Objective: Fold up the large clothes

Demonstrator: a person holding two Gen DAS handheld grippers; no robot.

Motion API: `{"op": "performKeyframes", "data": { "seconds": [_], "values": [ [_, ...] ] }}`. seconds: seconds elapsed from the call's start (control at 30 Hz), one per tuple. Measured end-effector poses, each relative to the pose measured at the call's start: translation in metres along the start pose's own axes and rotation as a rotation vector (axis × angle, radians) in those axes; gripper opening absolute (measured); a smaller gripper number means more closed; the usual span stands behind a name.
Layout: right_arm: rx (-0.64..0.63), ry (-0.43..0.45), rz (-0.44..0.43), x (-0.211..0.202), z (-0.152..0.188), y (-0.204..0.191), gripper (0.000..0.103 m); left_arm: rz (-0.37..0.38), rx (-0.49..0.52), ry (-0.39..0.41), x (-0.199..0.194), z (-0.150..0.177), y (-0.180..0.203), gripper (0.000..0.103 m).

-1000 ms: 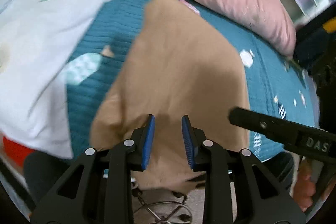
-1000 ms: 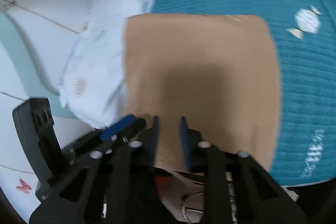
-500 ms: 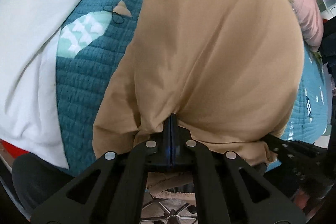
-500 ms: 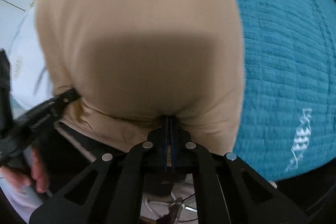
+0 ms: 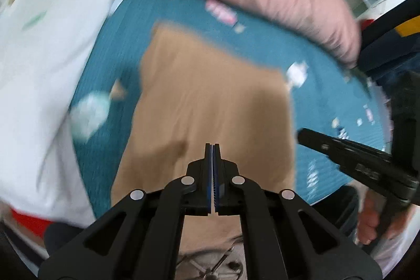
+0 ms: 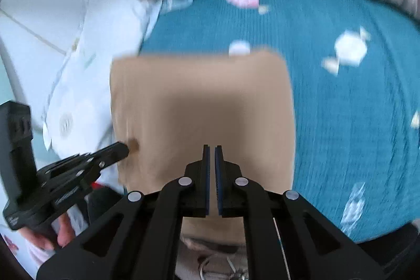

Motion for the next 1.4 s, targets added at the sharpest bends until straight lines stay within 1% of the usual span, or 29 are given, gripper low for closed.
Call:
{"op": "performKeyframes", "data": {
  "seconds": [0.07,0.13,0.2,0.23,0.27,0.3,0.33,0.37,0.43,0.5,0.57,0.63,0.7,0.77,0.8,0.83,0.87,0.93,0.97,1.0,1.03,1.07,1.1,1.17,1.2,1.27,1.33,1.37,1.4],
  "values": [
    [0.021,0.026,-0.031,0.003,-0.025,0.005,0.004,-0.015,0.008,0.025,0.011,-0.026,0.003,0.003],
    [0.042,0.036,-0.032,0.010,-0.042,0.007,0.004,0.006,-0.021,0.026,0.026,-0.041,0.001,0.003],
    [0.059,0.041,-0.034,0.039,-0.050,0.000,0.004,0.031,-0.080,0.006,0.054,-0.055,-0.010,0.003],
    [0.072,0.035,-0.031,0.053,-0.050,0.005,0.004,0.049,-0.115,-0.002,0.068,-0.058,-0.019,0.003],
    [0.080,0.031,-0.025,0.061,-0.049,0.006,0.004,0.048,-0.142,-0.017,0.084,-0.059,-0.028,0.003],
    [0.094,0.024,-0.013,0.071,-0.049,0.010,0.003,0.034,-0.163,-0.031,0.094,-0.057,-0.038,0.003],
    [0.113,0.018,-0.005,0.085,-0.047,0.016,0.000,0.012,-0.186,-0.052,0.109,-0.055,-0.047,0.002],
    [0.119,0.019,-0.005,0.089,-0.042,0.019,0.000,0.001,-0.201,-0.063,0.118,-0.054,-0.054,0.002],
    [0.129,0.026,-0.003,0.107,-0.035,0.028,0.000,0.008,-0.232,-0.076,0.141,-0.047,-0.068,0.002],
    [0.156,0.029,0.004,0.119,-0.028,0.035,0.000,0.004,-0.228,-0.074,0.156,-0.039,-0.073,0.002],
    [0.118,0.057,0.025,0.129,-0.022,0.038,0.000,0.008,-0.223,-0.061,0.165,-0.034,-0.077,0.002],
    [0.091,0.081,0.031,0.132,-0.020,0.039,0.000,0.025,-0.249,-0.057,0.170,-0.037,-0.083,0.002],
    [0.125,0.097,0.029,0.127,-0.026,0.042,0.000,0.011,-0.232,-0.054,0.166,-0.044,-0.082,0.002],
    [0.106,0.149,0.081,0.114,-0.033,0.048,0.000,-0.022,-0.179,-0.040,0.160,-0.047,-0.079,0.002],
    [0.125,0.147,0.071,0.112,-0.033,0.056,0.000,-0.042,-0.149,-0.038,0.159,-0.048,-0.079,0.002],
    [0.181,0.131,0.032,0.113,-0.032,0.067,0.000,-0.051,-0.142,-0.041,0.160,-0.048,-0.081,0.002],
    [0.197,0.132,0.024,0.112,-0.031,0.072,0.000,-0.068,-0.143,-0.038,0.159,-0.049,-0.083,0.002],
    [0.179,0.160,0.052,0.105,-0.031,0.074,0.000,-0.149,-0.125,-0.044,0.157,-0.050,-0.092,0.002],
    [0.178,0.167,0.067,0.102,-0.031,0.074,0.000,-0.212,-0.112,-0.053,0.153,-0.051,-0.097,0.002],
    [0.180,0.178,0.088,0.098,-0.032,0.075,0.000,-0.245,-0.110,-0.052,0.149,-0.053,-0.101,0.002],
    [0.185,0.195,0.113,0.093,-0.034,0.076,0.000,-0.253,-0.118,-0.043,0.141,-0.054,-0.105,0.002],
    [0.202,0.221,0.145,0.084,-0.036,0.078,0.000,-0.238,-0.139,-0.024,0.129,-0.057,-0.109,0.002],
    [0.230,0.250,0.163,0.074,-0.038,0.081,0.003,-0.234,-0.149,-0.007,0.120,-0.060,-0.110,0.002],
    [0.240,0.306,0.129,0.052,-0.041,0.078,0.002,-0.248,-0.158,0.035,0.101,-0.064,-0.110,0.002],
    [0.215,0.334,0.108,0.040,-0.041,0.071,0.002,-0.224,-0.182,0.072,0.087,-0.065,-0.105,0.002],
    [0.176,0.374,0.089,0.026,-0.038,0.058,0.002,-0.163,-0.185,0.106,0.070,-0.062,-0.087,0.002],
    [0.140,0.390,0.118,0.020,-0.028,0.042,0.002,-0.097,-0.156,0.155,0.054,-0.051,-0.056,0.002],
    [0.104,0.393,0.125,0.020,-0.019,0.031,0.001,-0.068,-0.149,0.158,0.052,-0.045,-0.045,0.002],
    [0.075,0.388,0.118,0.024,-0.009,0.022,0.001,-0.015,-0.138,0.150,0.054,-0.032,-0.028,0.001]
  ]
}}
Point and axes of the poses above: each gripper's, at about its wrist camera, not at the fingertips, and x roughly the way its jaws point, y to its right, z to its underside, the point moved 2 cm from there along x, roughly the way its jaws point, and after that the axes turned 14 degrees about y, right-handed, at the moved point
